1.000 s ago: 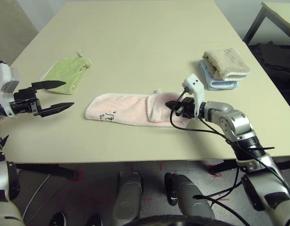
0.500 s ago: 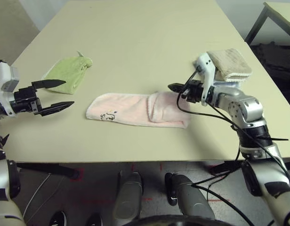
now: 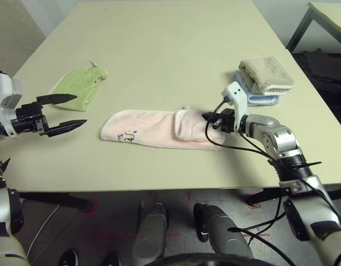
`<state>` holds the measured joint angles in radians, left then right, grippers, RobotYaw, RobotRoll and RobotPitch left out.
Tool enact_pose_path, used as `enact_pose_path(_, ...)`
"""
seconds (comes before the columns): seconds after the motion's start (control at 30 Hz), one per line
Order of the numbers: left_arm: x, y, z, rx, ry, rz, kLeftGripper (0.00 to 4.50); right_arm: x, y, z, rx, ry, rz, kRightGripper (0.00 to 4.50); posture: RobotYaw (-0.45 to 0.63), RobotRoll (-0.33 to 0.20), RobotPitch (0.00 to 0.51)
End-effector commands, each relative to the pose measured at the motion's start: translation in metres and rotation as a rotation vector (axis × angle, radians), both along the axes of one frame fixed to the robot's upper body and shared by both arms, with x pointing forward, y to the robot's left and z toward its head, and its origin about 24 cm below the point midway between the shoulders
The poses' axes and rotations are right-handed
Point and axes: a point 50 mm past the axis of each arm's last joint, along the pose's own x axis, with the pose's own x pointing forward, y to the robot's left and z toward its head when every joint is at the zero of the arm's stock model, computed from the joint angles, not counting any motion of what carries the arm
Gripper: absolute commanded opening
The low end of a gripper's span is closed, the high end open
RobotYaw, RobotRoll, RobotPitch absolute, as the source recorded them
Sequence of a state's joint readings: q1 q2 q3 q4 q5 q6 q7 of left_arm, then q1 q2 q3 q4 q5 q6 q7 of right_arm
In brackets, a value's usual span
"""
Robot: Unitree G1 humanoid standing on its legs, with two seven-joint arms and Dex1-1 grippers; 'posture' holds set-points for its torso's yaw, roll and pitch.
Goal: Fold the towel and set it aside.
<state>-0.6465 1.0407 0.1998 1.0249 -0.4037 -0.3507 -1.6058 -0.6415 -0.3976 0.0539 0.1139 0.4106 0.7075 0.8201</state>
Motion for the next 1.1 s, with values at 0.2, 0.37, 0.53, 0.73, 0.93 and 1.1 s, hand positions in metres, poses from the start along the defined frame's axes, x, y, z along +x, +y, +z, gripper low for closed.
enact_pose_path(0.2,-0.003,0.005,-0.002,0.025,0.045,0.021,4.5,-0.026,-0.047,0.033,0.104,-0.159,0.233,3.47,0.08,0.0,0.172)
enact_pose_path(0.37,-0.001,0.008,-0.01,0.013,0.109,0.079,4.5,-0.046,-0.078,0.006,0.06,-0.205,0.394,4.46,0.07,0.0,0.169)
enact_pose_path(0.53,0.004,0.009,-0.028,-0.08,0.304,0.19,4.5,-0.052,-0.092,-0.017,-0.073,-0.283,0.5,4.46,0.08,0.0,0.165)
enact_pose_path(0.73,0.008,0.002,-0.035,-0.332,0.692,0.33,4.5,-0.053,-0.082,-0.018,-0.062,-0.33,0.548,4.46,0.07,0.0,0.161)
enact_pose_path(0.93,0.013,-0.014,-0.038,-0.618,0.959,0.413,4.5,-0.054,-0.078,-0.018,-0.062,-0.337,0.556,4.46,0.06,0.0,0.158)
enact_pose_path(1.1,0.021,-0.033,-0.044,-0.74,1.07,0.382,4.5,-0.059,-0.079,-0.017,-0.086,-0.338,0.564,4.46,0.03,0.0,0.161)
